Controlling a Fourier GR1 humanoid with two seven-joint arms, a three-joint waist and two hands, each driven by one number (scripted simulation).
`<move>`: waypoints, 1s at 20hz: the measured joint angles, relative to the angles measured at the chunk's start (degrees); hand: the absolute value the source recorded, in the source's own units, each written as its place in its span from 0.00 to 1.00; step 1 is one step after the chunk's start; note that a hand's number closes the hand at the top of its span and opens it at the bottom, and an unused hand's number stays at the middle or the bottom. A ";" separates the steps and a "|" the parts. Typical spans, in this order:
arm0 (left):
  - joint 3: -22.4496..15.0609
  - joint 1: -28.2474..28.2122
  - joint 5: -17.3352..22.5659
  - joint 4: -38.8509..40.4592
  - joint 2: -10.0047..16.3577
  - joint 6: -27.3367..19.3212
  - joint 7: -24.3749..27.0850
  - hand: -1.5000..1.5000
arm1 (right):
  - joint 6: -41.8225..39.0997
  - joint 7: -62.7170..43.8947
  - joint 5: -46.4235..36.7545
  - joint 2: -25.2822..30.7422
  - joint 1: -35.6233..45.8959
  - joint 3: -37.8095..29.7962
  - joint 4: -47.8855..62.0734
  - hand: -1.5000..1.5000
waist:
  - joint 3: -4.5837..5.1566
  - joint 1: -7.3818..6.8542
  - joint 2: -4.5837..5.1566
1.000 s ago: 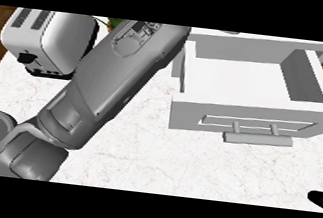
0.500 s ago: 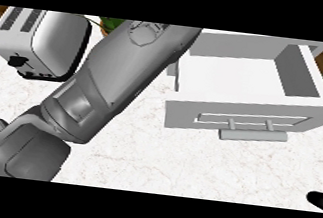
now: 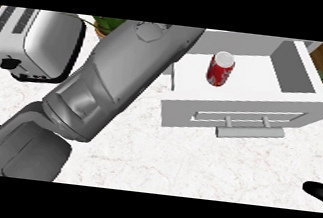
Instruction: Pick up the can, place it into the drawer and close the drawer
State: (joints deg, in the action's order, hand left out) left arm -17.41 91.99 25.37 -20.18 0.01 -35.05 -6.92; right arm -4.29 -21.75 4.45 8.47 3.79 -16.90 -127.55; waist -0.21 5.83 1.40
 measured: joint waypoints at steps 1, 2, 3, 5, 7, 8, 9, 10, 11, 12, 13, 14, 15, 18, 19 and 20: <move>-0.23 -0.10 0.49 0.20 0.00 -0.37 0.48 0.00 | 0.01 -0.04 -0.32 0.44 0.62 -0.04 0.22 0.00 | 0.00 0.11 0.06; -0.42 -0.05 0.75 0.53 0.00 -0.69 1.03 0.00 | -0.43 0.32 -0.71 0.80 0.40 0.15 0.05 0.00 | 0.00 0.21 0.09; -0.95 -0.63 1.10 0.43 -0.01 -1.19 1.73 0.00 | -0.60 0.05 -1.32 1.50 0.85 0.24 -0.01 0.00 | 0.01 0.19 0.06; -0.71 -0.49 1.75 1.35 0.00 -1.46 2.67 0.00 | -1.46 1.59 -2.20 2.00 0.25 0.56 -0.27 0.00 | 0.01 0.29 0.15; -0.62 0.28 2.69 1.73 0.00 -2.19 2.80 0.00 | -2.05 2.13 -3.43 3.00 0.97 1.14 -0.15 0.00 | 0.01 0.37 0.23; -0.34 0.67 3.11 2.02 -0.01 -2.14 2.99 0.00 | -2.34 2.62 -4.38 3.35 1.17 1.72 -0.10 0.00 | 0.02 0.23 0.26; -0.54 0.59 3.56 1.92 -0.01 -2.59 3.18 0.00 | -2.57 3.46 -5.71 3.69 1.38 2.36 0.18 0.00 | 0.02 0.17 0.24; -0.58 0.52 4.15 1.86 0.00 -2.83 3.35 0.00 | -2.82 4.25 -6.96 4.13 1.82 3.06 0.28 0.00 | 0.01 0.31 0.31; -0.55 0.58 4.68 1.70 -0.01 -3.05 3.63 0.00 | -3.02 4.85 -8.41 4.64 2.21 3.72 0.46 0.00 | 0.02 0.21 0.31; -0.18 0.76 5.26 1.80 -0.01 -2.91 3.85 0.00 | -3.23 5.08 -9.86 5.35 2.61 4.26 0.37 0.00 | 0.04 0.12 0.34; -0.13 0.78 5.79 1.66 -0.01 -2.90 4.10 0.00 | -3.26 5.83 -11.61 5.98 3.43 4.80 1.55 0.00 | 0.05 -0.11 0.39; 0.27 0.67 6.28 1.67 -0.01 -2.30 4.57 0.00 | -3.14 6.90 -13.37 6.42 4.13 5.32 2.85 0.00 | 0.06 -0.62 0.43; 0.57 0.93 6.78 1.73 0.01 -2.28 4.81 0.00 | -3.25 7.69 -15.13 6.92 4.49 6.13 3.75 0.00 | 0.06 -0.75 0.46; 0.79 1.16 7.98 1.85 -0.01 -2.24 5.37 0.00 | -2.94 9.19 -21.03 8.44 6.72 8.84 6.84 0.00 | 0.08 -1.40 0.41; 0.87 0.90 8.29 1.90 0.00 -2.18 5.96 0.00 | -2.68 9.71 -23.16 8.77 7.29 9.92 7.68 0.00 | 0.08 -1.59 0.38; 0.67 1.10 8.58 1.79 0.00 -2.40 6.11 0.00 | -2.43 9.91 -25.13 9.08 8.35 11.03 8.68 0.00 | 0.08 -1.70 0.33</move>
State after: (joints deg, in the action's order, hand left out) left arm -16.74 93.08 33.95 -18.40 0.01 -37.45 -0.81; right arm -6.73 -11.84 -20.67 17.55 12.14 -5.87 -118.87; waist -0.13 4.13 1.73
